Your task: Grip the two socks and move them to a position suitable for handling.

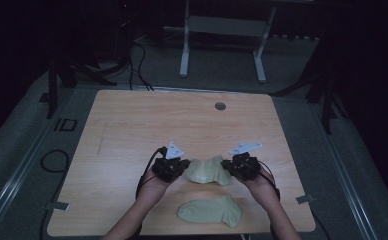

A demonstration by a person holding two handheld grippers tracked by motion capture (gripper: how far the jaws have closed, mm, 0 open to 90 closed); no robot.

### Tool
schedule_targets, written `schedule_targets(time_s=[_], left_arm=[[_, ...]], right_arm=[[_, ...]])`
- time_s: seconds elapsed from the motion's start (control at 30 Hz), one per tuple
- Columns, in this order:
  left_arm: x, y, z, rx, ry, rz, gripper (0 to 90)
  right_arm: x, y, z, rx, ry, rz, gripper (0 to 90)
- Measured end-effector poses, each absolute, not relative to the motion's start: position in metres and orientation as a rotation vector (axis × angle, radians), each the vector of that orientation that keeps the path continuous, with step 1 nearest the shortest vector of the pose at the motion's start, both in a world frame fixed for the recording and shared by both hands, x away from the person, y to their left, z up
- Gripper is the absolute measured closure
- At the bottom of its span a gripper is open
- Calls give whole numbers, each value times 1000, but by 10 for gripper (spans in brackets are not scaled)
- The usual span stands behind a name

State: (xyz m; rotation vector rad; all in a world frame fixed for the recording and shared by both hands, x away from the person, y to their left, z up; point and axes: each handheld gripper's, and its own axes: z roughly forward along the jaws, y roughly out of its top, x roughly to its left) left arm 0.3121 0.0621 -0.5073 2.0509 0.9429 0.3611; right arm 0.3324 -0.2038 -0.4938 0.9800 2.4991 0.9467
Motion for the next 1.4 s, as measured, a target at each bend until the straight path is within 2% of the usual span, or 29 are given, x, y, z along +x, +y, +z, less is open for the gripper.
schedule_targets(time_s=[0.13, 0.47, 0.7, 0.77, 0.8, 0.83, 0.9, 0.93, 1.1, 1.17, 1.2, 1.3, 1.4], left_arm=[[309, 69, -508, 2026, 965, 400, 884], [316, 65, -547, 2051, 1009, 351, 882], [321, 62, -560, 2080, 999, 303, 878], [321, 61, -561, 2082, 1004, 320, 784], [321, 62, -561, 2086, 1003, 322, 650], [320, 63, -560, 2087, 1001, 328, 580], [319, 66, -556, 2083, 1002, 343, 578], [319, 67, -554, 2073, 998, 353, 522], [315, 68, -538, 2019, 963, 380, 554], [314, 64, -534, 2020, 939, 365, 623], [313, 61, -534, 2025, 928, 363, 670], [313, 47, -539, 2070, 905, 345, 748], [315, 38, -549, 2117, 910, 335, 761]], right_arm=[[336, -215, -494, 1038, 2489, 949, 841], [350, -221, -524, 1136, 2516, 890, 835], [357, -221, -537, 1172, 2542, 849, 823], [358, -222, -539, 1185, 2549, 836, 755], [358, -223, -539, 1194, 2538, 836, 714], [358, -224, -538, 1193, 2529, 844, 703], [358, -225, -537, 1196, 2526, 850, 683], [358, -227, -532, 1203, 2515, 868, 664], [353, -221, -520, 1154, 2534, 893, 605], [350, -216, -518, 1129, 2540, 900, 609], [349, -213, -518, 1119, 2544, 905, 644], [344, -205, -520, 1081, 2549, 890, 834], [342, -198, -528, 1053, 2579, 855, 860]])
